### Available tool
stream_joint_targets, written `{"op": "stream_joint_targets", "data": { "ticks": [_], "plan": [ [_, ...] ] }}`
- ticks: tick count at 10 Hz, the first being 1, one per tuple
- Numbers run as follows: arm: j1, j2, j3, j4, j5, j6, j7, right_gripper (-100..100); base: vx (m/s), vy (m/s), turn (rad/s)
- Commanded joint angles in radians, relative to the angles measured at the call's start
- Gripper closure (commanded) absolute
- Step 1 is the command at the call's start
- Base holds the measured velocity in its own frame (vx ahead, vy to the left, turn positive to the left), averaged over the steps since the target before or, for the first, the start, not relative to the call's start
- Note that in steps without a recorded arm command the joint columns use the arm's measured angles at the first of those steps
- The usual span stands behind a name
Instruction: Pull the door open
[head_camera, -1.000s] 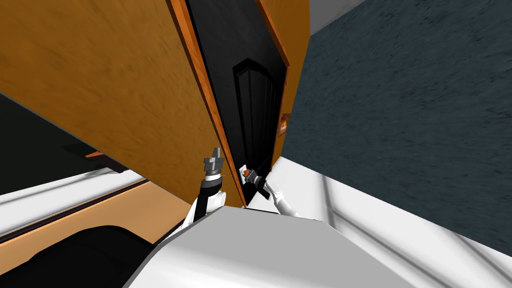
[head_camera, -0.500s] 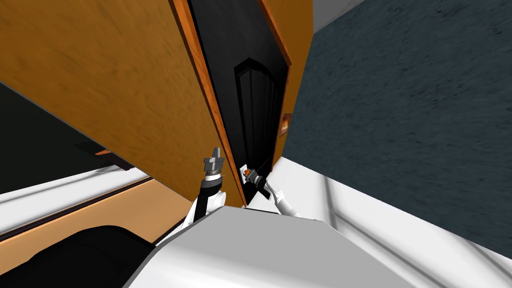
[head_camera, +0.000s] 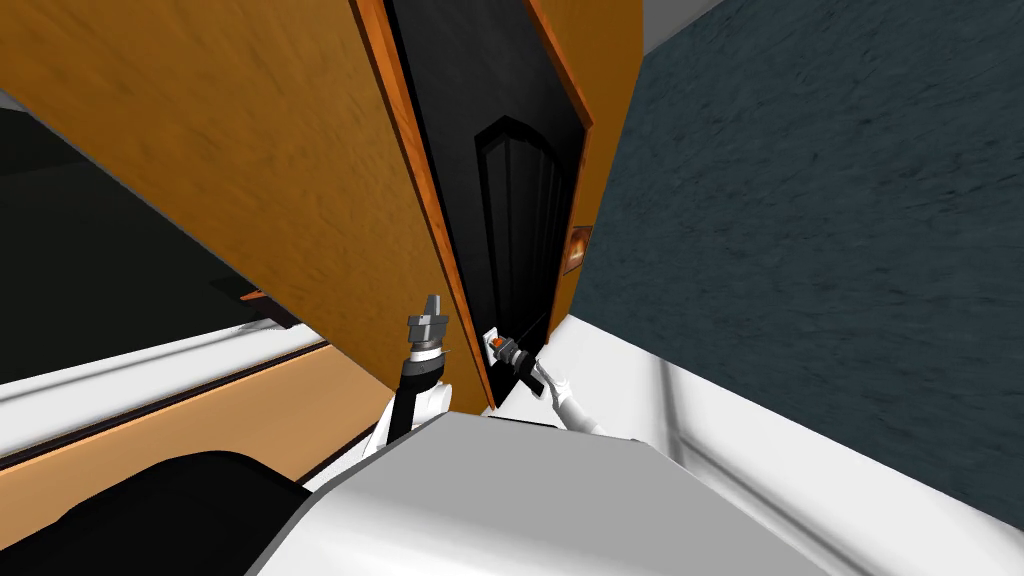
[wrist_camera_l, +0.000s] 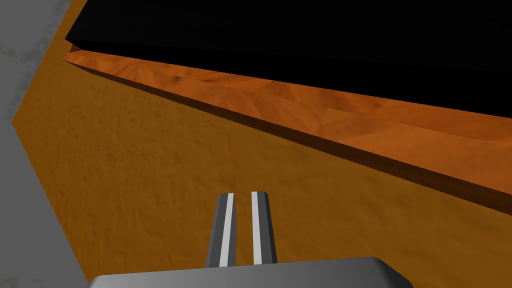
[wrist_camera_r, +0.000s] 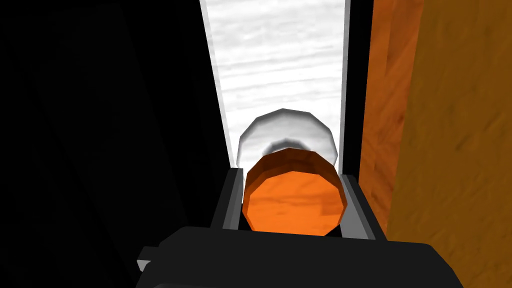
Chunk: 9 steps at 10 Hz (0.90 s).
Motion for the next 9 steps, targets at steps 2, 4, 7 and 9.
{"op": "stream_joint_targets", "data": {
  "ticks": [2,4,7,9],
  "plan": [
    [0.012,-0.015,0.003,0.002,-0.079,-0.006,-0.079,100,-0.031,-0.042,0.169],
    [0.014,-0.023,0.003,0.000,-0.115,-0.005,-0.122,100,-0.017,-0.028,0.085],
    [0.018,-0.039,0.001,-0.004,-0.189,-0.003,-0.195,100,-0.021,-0.034,0.120],
    [0.021,-0.047,0.000,-0.006,-0.230,-0.001,-0.236,100,-0.023,-0.030,0.098]
  ]
}}
